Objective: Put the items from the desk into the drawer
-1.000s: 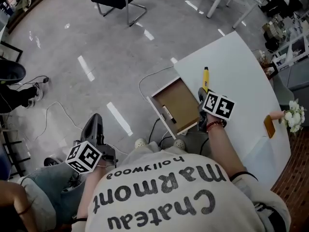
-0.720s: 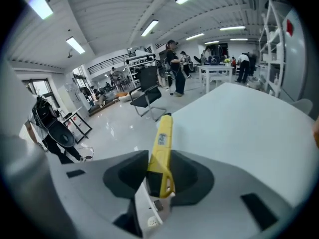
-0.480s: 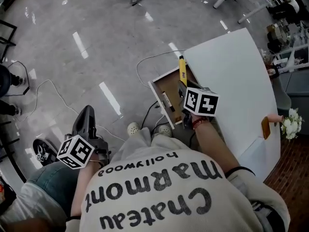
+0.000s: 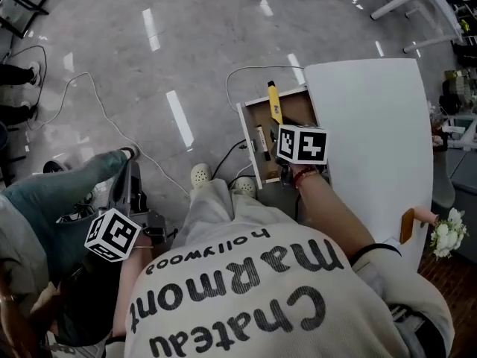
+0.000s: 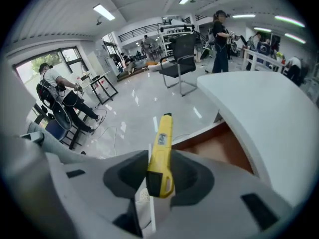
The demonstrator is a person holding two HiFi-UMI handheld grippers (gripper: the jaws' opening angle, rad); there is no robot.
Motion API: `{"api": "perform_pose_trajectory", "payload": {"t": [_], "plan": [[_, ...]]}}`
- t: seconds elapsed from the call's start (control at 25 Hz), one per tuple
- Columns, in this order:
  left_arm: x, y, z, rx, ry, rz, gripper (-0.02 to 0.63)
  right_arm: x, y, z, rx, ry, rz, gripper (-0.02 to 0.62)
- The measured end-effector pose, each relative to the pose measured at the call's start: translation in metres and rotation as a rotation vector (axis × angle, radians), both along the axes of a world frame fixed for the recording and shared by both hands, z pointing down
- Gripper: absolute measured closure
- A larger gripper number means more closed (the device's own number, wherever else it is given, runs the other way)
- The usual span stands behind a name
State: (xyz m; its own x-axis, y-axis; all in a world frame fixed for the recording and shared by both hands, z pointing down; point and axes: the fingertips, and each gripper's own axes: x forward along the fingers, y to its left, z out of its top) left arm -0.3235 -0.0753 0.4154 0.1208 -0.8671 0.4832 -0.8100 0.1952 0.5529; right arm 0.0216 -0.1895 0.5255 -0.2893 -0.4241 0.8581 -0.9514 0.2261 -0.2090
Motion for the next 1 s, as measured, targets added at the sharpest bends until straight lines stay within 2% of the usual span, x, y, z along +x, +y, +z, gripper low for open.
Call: {"api": "perform_pose_trajectory", "payload": {"t": [0.2,0.4,0.6,0.72,0.88,1.0], "plan": [[0.010,0.037,-0.002,-0.021,-0.016,-0.085,0.604,0.013,0.021,0.032,-0.059,0.025,-0.064,0.454],[0.012,0.063,-0.014,-0.012,-0.038,-0.154,0.604,0.035,0.055,0.075,-0.160,0.065,-0.095,0.454],[0.007,0.084,-0.017,-0.032,-0.055,-0.206,0.604,0.045,0.073,0.120,-0.257,0.094,-0.078,0.453],[0.002,0.097,-0.017,-0.052,-0.064,-0.236,0.603,0.047,0.079,0.142,-0.295,0.101,-0.076,0.453],[-0.008,0.113,-0.014,-0.048,-0.032,-0.306,0.603,0.056,0.086,0.174,-0.349,0.121,-0.070,0.453],[-0.013,0.126,-0.012,-0.066,-0.054,-0.336,0.603,0.059,0.092,0.194,-0.374,0.122,-0.071,0.453]]}}
